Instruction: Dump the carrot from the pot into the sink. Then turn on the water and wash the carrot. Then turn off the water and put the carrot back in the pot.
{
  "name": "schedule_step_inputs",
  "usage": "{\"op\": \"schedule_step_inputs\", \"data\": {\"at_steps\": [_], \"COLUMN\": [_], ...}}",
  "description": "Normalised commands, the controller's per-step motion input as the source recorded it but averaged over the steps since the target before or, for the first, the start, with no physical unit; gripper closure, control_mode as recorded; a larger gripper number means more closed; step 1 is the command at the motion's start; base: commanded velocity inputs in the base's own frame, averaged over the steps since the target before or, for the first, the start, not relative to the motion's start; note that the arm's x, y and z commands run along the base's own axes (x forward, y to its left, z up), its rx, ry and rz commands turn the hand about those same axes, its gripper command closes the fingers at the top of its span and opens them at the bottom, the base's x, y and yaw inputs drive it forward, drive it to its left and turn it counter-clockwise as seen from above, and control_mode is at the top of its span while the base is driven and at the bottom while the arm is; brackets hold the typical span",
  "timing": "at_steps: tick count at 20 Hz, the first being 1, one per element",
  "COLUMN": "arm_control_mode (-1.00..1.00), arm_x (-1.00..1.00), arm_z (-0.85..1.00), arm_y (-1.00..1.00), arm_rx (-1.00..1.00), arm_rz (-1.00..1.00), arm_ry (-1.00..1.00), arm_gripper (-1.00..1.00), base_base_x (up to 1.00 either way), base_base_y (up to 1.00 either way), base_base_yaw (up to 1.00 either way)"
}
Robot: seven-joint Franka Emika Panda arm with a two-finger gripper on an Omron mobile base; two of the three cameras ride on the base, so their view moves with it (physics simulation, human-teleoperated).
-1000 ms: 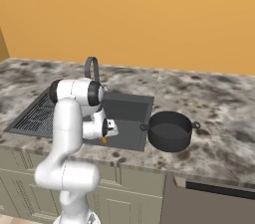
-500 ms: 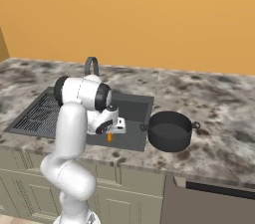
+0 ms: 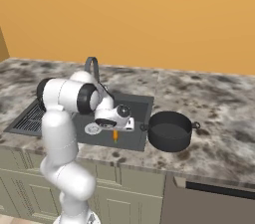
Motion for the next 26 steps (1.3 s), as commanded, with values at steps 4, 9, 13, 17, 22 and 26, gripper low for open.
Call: {"op": "schedule_step_inputs", "data": {"at_steps": [4,9,13,17,22,26], "arm_control_mode": [-1.00,-1.00,-1.00,-1.00,-1.00,-1.00], "arm_x": [0.32,0.57,0.54,0.16,-0.11,-0.20], "arm_z": [1.00,1.00,1.00,0.92,0.41,0.52], "arm_y": [-0.11,-0.03,-0.19,-0.46,-0.60,-0.50], "arm_rx": [0.04,0.01,0.00,0.00,0.00,0.00], "arm_rz": [-0.08,-0.11,-0.12,-0.13,-0.18,-0.20], "arm_ry": [0.00,0.00,0.01,0.05,0.05,0.02], "arm_gripper": [1.00,1.00,1.00,1.00,1.00,1.00], "base_base_x": [0.00,0.00,0.00,0.00,0.00,0.00], "base_base_y": [0.00,0.00,0.00,0.00,0.00,0.00], "base_base_yaw": [0.00,0.00,0.00,0.00,0.00,0.00]}}
